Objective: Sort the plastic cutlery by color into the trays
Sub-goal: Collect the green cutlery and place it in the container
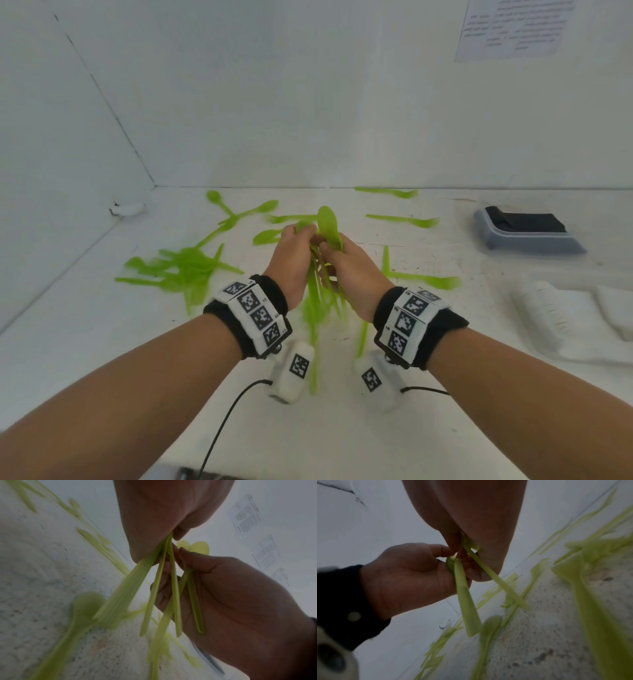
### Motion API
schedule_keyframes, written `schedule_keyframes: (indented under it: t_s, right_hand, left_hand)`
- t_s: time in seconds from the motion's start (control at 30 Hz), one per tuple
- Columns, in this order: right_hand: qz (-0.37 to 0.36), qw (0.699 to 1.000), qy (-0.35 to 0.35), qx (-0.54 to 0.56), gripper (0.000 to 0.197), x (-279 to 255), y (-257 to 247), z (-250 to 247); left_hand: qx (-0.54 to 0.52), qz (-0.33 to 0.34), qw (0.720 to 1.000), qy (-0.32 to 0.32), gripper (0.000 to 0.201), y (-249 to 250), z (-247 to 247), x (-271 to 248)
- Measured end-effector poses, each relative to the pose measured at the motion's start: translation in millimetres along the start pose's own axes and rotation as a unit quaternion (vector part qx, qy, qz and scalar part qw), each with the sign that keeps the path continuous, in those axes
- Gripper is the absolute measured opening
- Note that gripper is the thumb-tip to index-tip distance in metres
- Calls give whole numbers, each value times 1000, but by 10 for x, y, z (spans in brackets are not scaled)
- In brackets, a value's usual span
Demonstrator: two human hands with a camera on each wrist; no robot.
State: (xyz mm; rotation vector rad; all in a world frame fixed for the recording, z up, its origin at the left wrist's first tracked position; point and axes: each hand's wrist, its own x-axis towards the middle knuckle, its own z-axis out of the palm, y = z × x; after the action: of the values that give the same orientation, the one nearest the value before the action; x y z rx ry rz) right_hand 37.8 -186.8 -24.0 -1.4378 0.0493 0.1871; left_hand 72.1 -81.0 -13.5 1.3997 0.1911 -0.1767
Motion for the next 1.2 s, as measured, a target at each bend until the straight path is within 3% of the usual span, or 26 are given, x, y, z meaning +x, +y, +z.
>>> schedule_keyframes:
  t_s: [0.07, 0.23, 0.3, 0.4, 0.5, 0.57, 0.63, 0.7, 0.77, 0.87, 1.03, 1.13, 1.2]
  right_hand:
    - [-5, 1000, 4, -27, 24, 4, 17, 18]
    - [-50, 990, 108, -77, 34, 84, 90, 68]
    - [-44, 988, 57, -138, 43, 149, 142, 136]
    - [-20, 972, -4, -236, 61, 210, 78, 267]
    - [-20, 962, -23, -271, 53, 248, -13, 336]
    - [-27, 965, -1, -260, 49, 252, -31, 365]
    - [-23, 982, 77, -172, 43, 285, -21, 381]
    - [14, 991, 131, -18, 33, 316, -19, 386]
    - [40, 986, 151, 63, 29, 356, -22, 390]
    - [20, 989, 144, 37, 11, 377, -60, 542]
    - [-37, 989, 139, -46, 26, 426, 16, 796]
    - [-17, 989, 140, -53, 33, 450, 62, 959]
    - [9, 990, 135, -41, 40, 468, 97, 1085]
  left_hand:
    - [11, 6, 1000, 8, 28, -17, -52, 29]
    - [8, 33, 999, 19, 18, 47, -125, 176]
    - [-30, 12, 999, -20, 22, 113, -134, 192]
    - [22, -9, 998, -61, 57, 136, -193, 267]
    - [41, 3, 999, -25, 28, 156, -334, 359]
    - [-12, -6, 1000, 8, 14, 217, -474, 430]
    - [-60, -13, 998, 21, 11, 299, -605, 486]
    - [-29, 7, 1000, 9, 10, 349, -720, 524]
    - [27, 42, 999, -22, 7, 352, -782, 523]
    - [77, 61, 992, -72, 18, 338, -818, 465]
    - [39, 37, 991, -123, 35, 352, -837, 352]
    - [42, 44, 986, -153, 42, 355, -856, 293]
    - [67, 60, 984, -153, 33, 340, -882, 264]
